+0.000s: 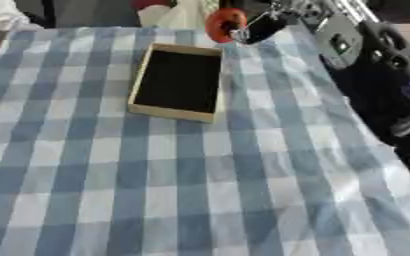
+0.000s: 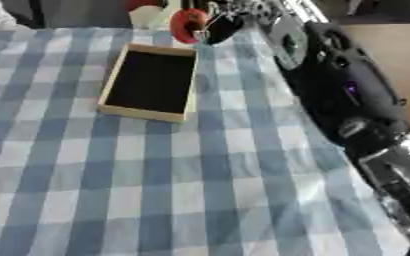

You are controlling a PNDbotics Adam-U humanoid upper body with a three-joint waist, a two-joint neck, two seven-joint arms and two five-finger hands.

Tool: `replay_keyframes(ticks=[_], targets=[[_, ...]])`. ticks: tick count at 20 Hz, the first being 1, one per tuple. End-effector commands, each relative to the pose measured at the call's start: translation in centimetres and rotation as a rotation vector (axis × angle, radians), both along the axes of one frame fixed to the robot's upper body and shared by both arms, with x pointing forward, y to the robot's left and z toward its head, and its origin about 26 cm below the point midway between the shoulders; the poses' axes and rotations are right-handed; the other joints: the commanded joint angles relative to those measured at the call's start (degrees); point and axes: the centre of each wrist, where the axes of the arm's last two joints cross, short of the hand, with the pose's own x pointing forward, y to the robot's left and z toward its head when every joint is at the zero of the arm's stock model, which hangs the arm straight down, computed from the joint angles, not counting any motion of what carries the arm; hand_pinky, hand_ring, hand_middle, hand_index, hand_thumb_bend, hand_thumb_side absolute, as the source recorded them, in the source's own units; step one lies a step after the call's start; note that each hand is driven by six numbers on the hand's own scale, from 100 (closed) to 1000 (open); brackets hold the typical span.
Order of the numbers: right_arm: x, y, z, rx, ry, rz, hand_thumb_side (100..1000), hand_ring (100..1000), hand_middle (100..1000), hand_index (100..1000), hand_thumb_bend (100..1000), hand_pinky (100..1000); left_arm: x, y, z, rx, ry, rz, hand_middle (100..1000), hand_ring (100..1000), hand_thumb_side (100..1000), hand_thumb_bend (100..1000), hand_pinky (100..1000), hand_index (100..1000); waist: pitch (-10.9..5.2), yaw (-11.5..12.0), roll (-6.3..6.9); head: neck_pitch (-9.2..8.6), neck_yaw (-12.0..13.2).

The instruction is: Pick up objects on the table and place them in the box.

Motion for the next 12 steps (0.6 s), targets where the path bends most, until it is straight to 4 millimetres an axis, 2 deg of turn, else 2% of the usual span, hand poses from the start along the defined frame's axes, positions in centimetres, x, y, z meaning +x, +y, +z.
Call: replay_keyframes(ticks=[1, 4, 7, 12], targets=[[0.2, 0.8, 1.0, 0.001, -0.054, -0.008, 100, 554, 414, 610, 100, 708, -0.2, -0.1, 0.8, 0.015, -0.026, -0.014, 712, 753, 668, 558, 740, 824, -0.95, 0.1, 0.33, -0.92, -0.5], [0.4, 0.8, 0.7, -0.002, -0.059, -0.009, 100, 549, 411, 608, 100, 701, -0.1, -0.1, 0.9, 0.014, -0.027, -0.015, 713, 753, 667, 558, 740, 824, -0.87, 0.2, 0.37, -0.99, -0.7], [0.9, 1.4, -1.1, 0.045, -0.019, -0.046, 100, 546, 410, 607, 100, 697, 0.0, -0.6, 1.3, 0.006, -0.046, -0.035, 713, 753, 668, 558, 740, 824, 0.69, 1.7, 0.50, -2.48, -2.2], [1.3, 2.6, -2.6, 0.083, -0.030, -0.128, 100, 547, 411, 607, 100, 697, 0.1, -0.8, 1.6, 0.003, -0.057, -0.048, 713, 752, 668, 558, 740, 824, 1.93, 2.7, 0.66, -3.50, -3.0]])
